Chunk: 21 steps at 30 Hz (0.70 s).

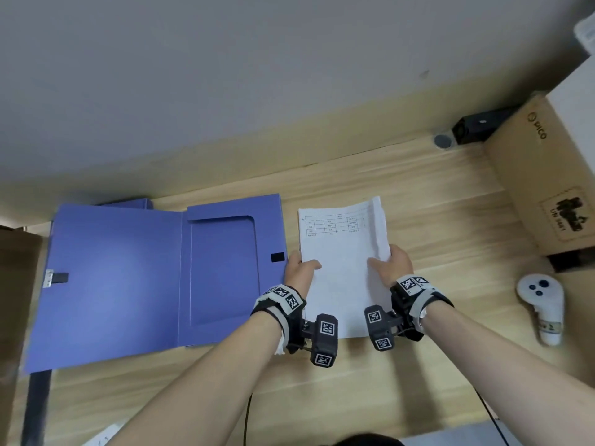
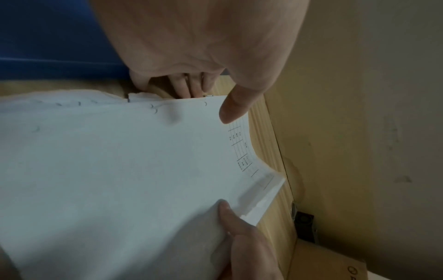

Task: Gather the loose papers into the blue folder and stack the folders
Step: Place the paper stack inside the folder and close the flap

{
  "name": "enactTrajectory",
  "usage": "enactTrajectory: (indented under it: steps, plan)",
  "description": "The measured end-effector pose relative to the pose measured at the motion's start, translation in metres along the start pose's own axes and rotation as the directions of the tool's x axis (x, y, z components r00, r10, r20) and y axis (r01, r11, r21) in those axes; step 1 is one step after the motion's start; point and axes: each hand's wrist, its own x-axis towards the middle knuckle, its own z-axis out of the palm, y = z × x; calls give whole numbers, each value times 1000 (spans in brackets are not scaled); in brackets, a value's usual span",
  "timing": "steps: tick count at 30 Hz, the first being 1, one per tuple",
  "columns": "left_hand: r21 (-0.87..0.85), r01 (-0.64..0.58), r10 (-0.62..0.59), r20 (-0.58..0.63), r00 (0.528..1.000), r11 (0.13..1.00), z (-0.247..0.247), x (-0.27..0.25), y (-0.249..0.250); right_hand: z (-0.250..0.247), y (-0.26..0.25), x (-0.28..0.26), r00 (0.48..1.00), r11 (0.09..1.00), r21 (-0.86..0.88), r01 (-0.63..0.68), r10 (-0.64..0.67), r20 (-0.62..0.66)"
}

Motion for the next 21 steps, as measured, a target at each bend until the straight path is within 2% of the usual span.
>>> enactTrajectory:
  steps: [5, 11, 13, 16, 21]
  plan:
    - [32, 5, -5, -17, 1000, 999, -5, -4, 8, -12, -10, -5, 988, 986, 85, 144, -138, -74]
    - [109, -53, 58, -40, 998, 993, -27, -23, 37, -35, -57, -37, 967, 944, 215, 249, -232, -105]
    - [57, -65, 66, -23, 998, 996, -41, -30, 51, -39, -80, -50, 956, 920, 260, 293, -279, -89]
    - [-115, -97, 94, -34, 995, 989, -71, -38, 71, -35, -117, -73, 937, 878, 333, 344, -343, -63]
    - [-198, -321, 307, -98, 947, 926, -143, -61, 100, 5, -181, -103, 914, 812, 460, 360, -406, 3]
